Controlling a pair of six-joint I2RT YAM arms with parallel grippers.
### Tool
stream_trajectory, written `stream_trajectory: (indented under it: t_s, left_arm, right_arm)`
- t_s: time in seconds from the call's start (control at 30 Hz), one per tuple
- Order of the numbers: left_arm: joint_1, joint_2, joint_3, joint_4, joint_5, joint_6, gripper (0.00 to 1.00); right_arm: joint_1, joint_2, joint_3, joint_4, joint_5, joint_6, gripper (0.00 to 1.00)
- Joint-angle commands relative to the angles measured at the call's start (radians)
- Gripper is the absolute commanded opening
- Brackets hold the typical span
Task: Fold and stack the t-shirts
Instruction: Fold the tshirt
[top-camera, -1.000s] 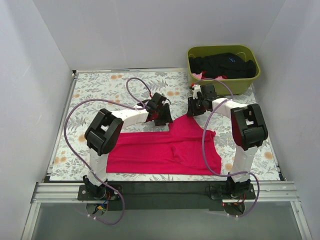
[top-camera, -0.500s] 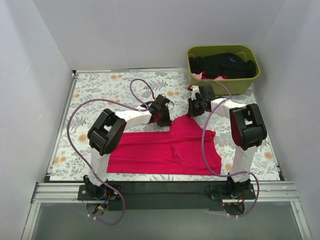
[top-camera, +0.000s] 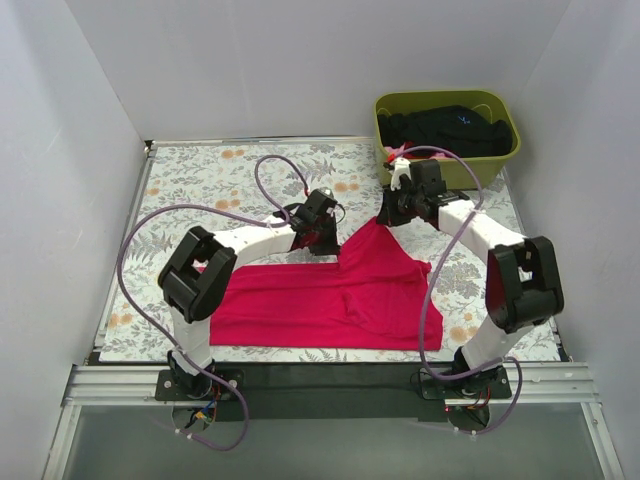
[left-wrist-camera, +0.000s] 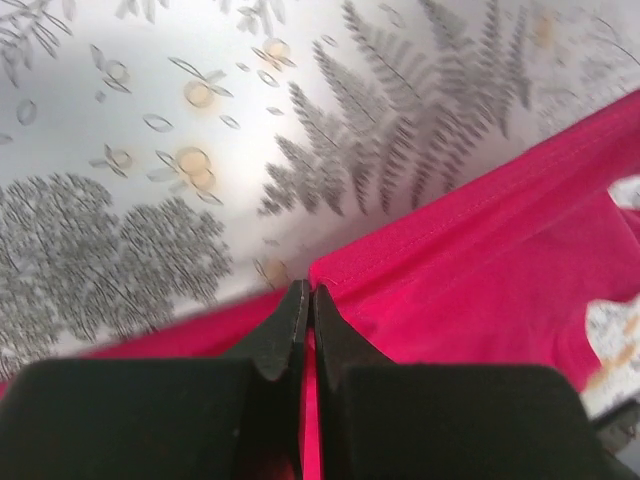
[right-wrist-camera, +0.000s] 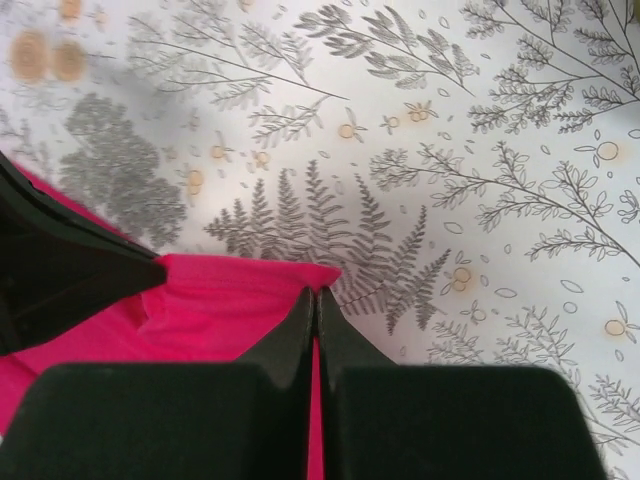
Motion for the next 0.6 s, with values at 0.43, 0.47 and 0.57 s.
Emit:
stream_trajectory:
  t_s: [0.43, 0.47, 0.57]
  left_arm:
    - [-0.19, -0.327, -0.199, -0.074, 0.135, -0.067, 0.0]
    - [-0.193, -0.343, -0.222, -0.076, 0.143, -0.071, 0.0]
    - [-0.206, -0.354, -0.259, -0.079, 0.156, -0.076, 0.0]
  right_arm:
    - [0.008, -0.429, -0.371, -0.144, -0.127, 0.112, 0.01]
    - [0.009, -0.443, -0.391, -0.163, -0.127, 0.115, 0.01]
    - [0.011, -0.506, -0.449, -0.2, -0.145, 0.147, 0.01]
